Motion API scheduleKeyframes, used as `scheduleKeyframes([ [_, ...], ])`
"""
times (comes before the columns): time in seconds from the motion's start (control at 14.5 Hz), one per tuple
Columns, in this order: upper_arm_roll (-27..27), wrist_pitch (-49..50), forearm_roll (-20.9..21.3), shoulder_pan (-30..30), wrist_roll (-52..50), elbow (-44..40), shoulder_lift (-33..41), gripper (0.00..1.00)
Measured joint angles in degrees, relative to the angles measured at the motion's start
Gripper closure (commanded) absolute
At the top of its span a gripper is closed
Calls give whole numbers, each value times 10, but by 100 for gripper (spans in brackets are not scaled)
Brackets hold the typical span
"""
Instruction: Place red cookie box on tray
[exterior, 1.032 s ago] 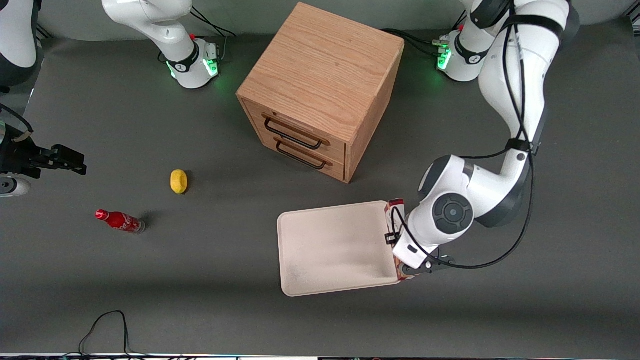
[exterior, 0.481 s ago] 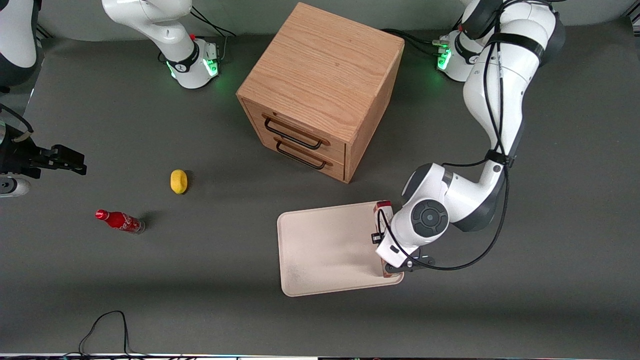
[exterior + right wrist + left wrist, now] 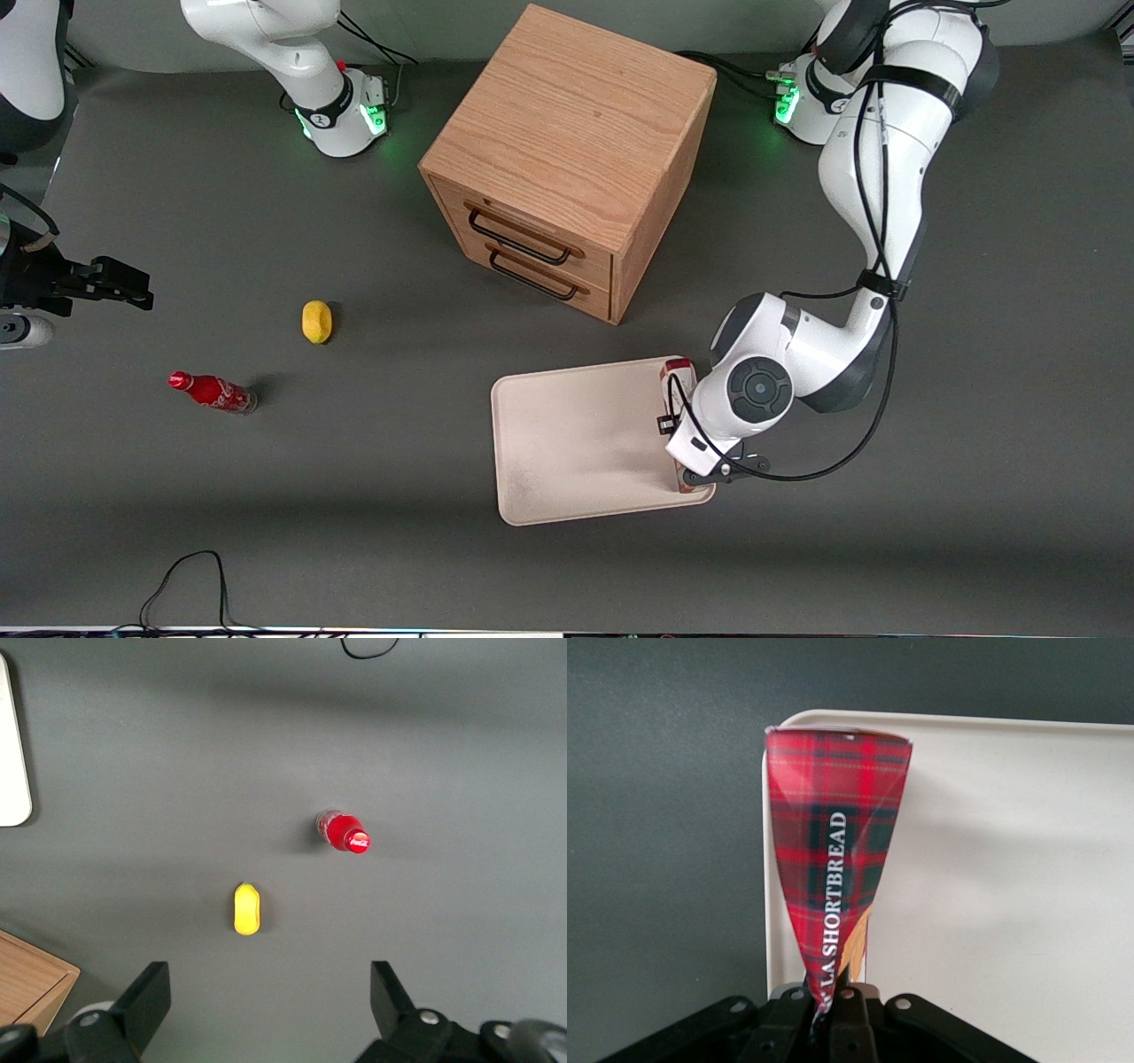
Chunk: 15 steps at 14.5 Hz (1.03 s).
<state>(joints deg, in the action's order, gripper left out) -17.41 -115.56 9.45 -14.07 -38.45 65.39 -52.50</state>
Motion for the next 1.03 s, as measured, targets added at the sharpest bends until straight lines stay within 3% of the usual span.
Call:
scheduleKeyframes([
  [0.07, 0, 0, 0, 0, -1, 0, 0, 3],
  [1.03, 0, 2, 2, 0, -9, -6, 0, 0],
])
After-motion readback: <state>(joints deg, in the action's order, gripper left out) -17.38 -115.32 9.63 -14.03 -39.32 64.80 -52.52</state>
